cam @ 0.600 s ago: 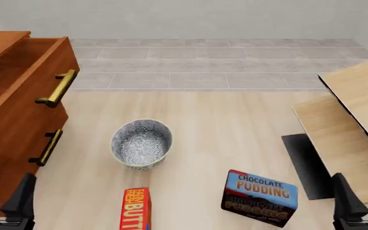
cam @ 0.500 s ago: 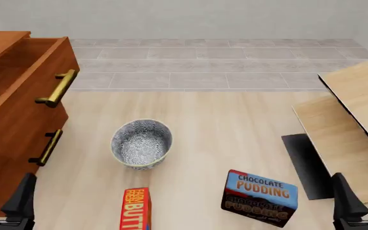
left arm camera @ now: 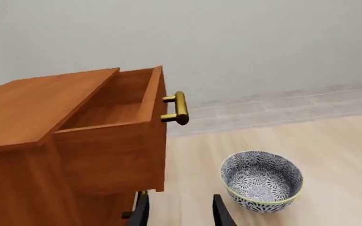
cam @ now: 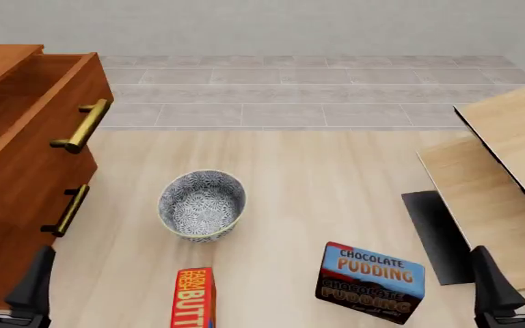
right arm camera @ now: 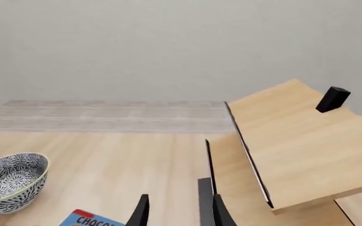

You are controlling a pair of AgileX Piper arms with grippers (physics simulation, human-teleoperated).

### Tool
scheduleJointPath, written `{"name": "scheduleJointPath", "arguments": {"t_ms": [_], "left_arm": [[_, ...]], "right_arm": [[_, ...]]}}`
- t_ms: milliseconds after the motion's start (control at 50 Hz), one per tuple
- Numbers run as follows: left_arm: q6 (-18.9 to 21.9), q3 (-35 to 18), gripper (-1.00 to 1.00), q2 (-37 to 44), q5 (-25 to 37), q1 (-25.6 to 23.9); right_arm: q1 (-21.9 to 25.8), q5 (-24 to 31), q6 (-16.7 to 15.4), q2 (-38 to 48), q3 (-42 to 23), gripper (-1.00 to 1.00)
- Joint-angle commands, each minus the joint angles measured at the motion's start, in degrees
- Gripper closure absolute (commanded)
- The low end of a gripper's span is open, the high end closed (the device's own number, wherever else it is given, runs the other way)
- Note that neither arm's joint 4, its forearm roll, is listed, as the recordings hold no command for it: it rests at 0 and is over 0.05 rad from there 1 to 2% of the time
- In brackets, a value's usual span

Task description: Close the top drawer of the cabinet.

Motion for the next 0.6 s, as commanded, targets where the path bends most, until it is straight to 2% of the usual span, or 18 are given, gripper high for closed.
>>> {"name": "scheduleJointPath", "arguments": {"t_ms": [20,80,140,160,180,300,360,380,420,440,500,520,540,600], "left_arm": [[7.7,-0.2,-1.0,0.0,-0.6,-3.9],[12.8,0.4,-1.0,1.0,-2.3,-5.4],[12.0,-0.2,-1.0,2.3,-2.9,-5.9],[14.4,0.3,-1.0,2.7,-4.1,-6.5],[15.1,0.5,-1.0,3.0,-4.6,-6.3],[18.8,1.1,-1.0,10.7,-13.0,-7.4],[24.0,1.7,-1.0,18.0,-19.5,-7.1],[24.0,1.7,-1.0,18.3,-19.8,-7.1],[27.3,1.7,-1.0,19.0,-21.3,-8.8],[27.6,1.7,-1.0,19.8,-22.3,-9.0],[29.8,1.7,-1.0,24.3,-27.3,-9.2],[31.9,1.7,-1.0,25.8,-29.2,-9.5],[36.9,1.6,-1.0,36.9,-39.4,-9.9],[39.8,1.7,-1.0,43.6,-46.0,-10.5]], "right_arm": [[1.5,-0.5,0.0,0.0,0.0,-1.0],[2.1,-0.7,-0.3,0.0,0.0,-1.0],[3.6,-1.4,-1.1,0.0,0.0,-1.0],[3.6,-1.4,-1.1,0.0,0.0,-1.0],[3.8,-1.3,-1.1,0.0,0.0,-1.0],[6.6,-1.1,-1.2,0.0,0.0,-1.0],[8.9,-1.4,-2.1,0.0,0.0,-1.0],[8.9,-1.4,-2.1,0.0,0.0,-1.0],[10.2,-1.5,-2.2,0.0,0.0,-1.0],[10.9,-1.8,-2.6,0.0,0.0,-1.0],[12.1,-2.1,-3.1,-0.1,0.0,-1.0],[12.2,-1.9,-3.2,0.0,0.0,-1.0],[12.1,-2.0,-2.3,-0.1,0.0,-1.0],[12.2,-2.0,-2.3,-0.1,0.0,-1.0]]}}
